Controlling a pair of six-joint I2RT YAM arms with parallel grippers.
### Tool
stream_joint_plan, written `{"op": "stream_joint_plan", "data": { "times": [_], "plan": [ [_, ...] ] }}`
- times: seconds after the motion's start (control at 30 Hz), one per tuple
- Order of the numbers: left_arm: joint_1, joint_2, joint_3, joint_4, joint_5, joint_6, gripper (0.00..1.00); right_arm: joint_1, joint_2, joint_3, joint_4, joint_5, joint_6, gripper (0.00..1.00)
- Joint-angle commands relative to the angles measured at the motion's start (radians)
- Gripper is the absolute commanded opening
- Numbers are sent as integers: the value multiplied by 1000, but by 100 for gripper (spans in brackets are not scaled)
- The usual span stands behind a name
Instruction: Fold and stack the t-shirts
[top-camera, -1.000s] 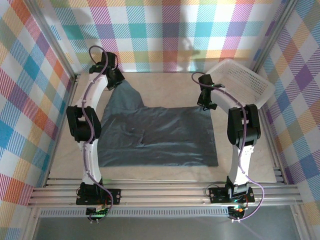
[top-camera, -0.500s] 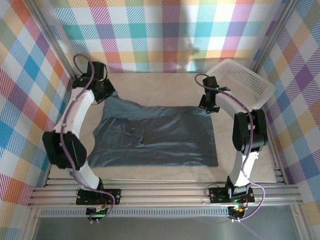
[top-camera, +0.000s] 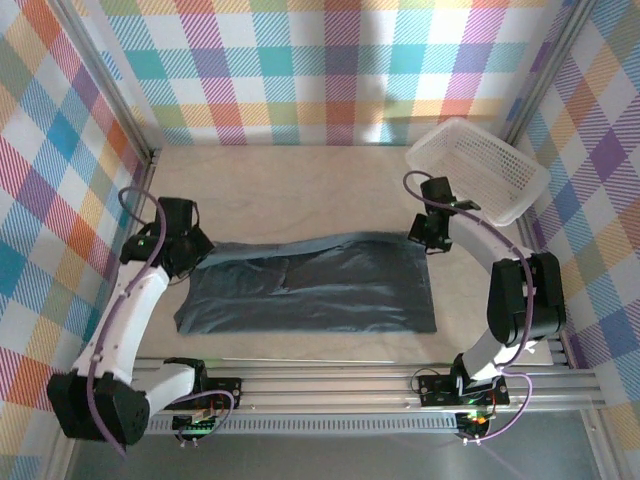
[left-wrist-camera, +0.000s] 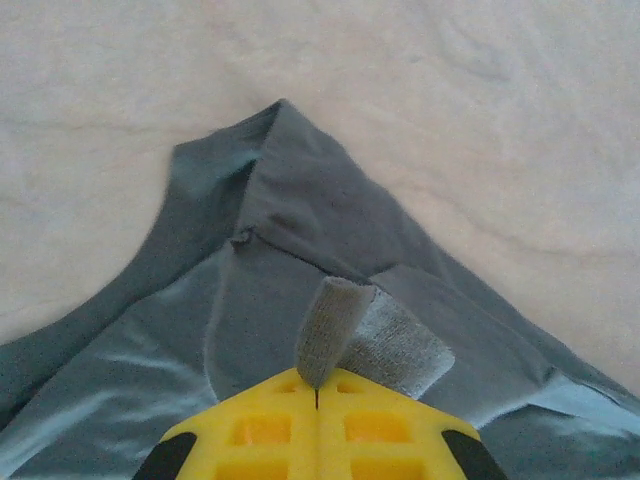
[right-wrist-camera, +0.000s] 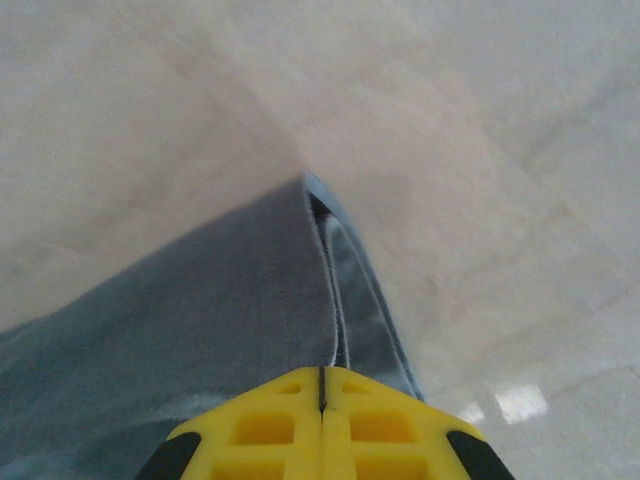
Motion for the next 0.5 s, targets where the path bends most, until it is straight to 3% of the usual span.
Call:
{"op": "stream_joint_plan", "data": {
  "times": [0.0,0.2,0.47],
  "plan": [
    [8,-85,-69,-55,-77,-51,0,-7,-43,-54,-13,-27,36,0],
    [8,-210,-214,-77,-62,-116,0,-6,-84,-137,-51,-3,85,0],
    [5,-289,-288,-107,-47,-159,0,-4,-103,-174,-45,-41,94,0]
  ]
}}
